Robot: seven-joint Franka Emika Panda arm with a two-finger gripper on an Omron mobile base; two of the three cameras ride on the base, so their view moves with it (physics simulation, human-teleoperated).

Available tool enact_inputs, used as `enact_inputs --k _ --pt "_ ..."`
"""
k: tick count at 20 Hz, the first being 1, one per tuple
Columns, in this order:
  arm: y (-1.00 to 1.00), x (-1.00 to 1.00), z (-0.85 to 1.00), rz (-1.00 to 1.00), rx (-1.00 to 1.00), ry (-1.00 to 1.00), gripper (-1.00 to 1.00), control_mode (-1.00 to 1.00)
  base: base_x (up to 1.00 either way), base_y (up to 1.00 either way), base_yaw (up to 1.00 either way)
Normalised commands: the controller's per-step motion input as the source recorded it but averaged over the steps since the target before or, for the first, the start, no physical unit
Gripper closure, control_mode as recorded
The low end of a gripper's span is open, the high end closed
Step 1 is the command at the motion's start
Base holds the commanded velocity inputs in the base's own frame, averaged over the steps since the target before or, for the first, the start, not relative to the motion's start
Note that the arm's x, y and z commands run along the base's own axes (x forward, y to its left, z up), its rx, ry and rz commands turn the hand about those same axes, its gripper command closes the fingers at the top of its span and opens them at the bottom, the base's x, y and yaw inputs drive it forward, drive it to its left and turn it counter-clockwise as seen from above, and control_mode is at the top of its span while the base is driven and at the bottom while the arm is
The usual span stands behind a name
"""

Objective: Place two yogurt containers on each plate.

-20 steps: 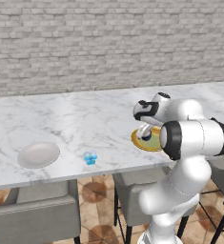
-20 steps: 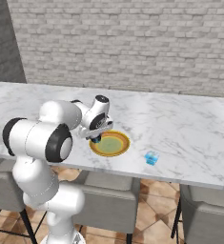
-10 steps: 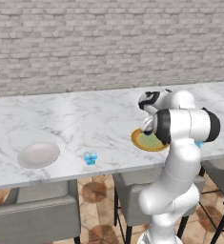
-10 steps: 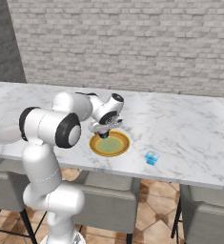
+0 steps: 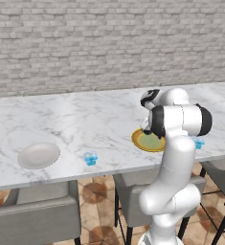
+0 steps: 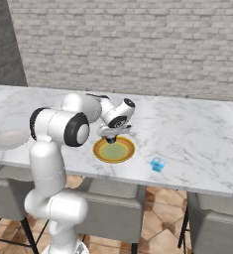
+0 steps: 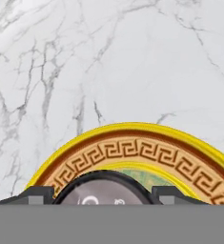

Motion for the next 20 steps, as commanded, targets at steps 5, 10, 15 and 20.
enact_inputs --k 5,10,15,20 --pt "0.00 0.00 -0.26 -0.01 0.00 0.00 1.00 -1.00 0.00 0.00 0.00" --pt "0.00 0.00 -0.19 0.00 0.00 0.00 1.00 -1.00 0.00 0.00 0.00" --pt "0.00 0.05 -0.17 0.00 0.00 0.00 1.00 -1.00 0.00 0.00 0.00" --pt "0.00 0.08 -0.15 0.00 0.00 0.00 1.00 -1.00 0.00 0.00 0.00"
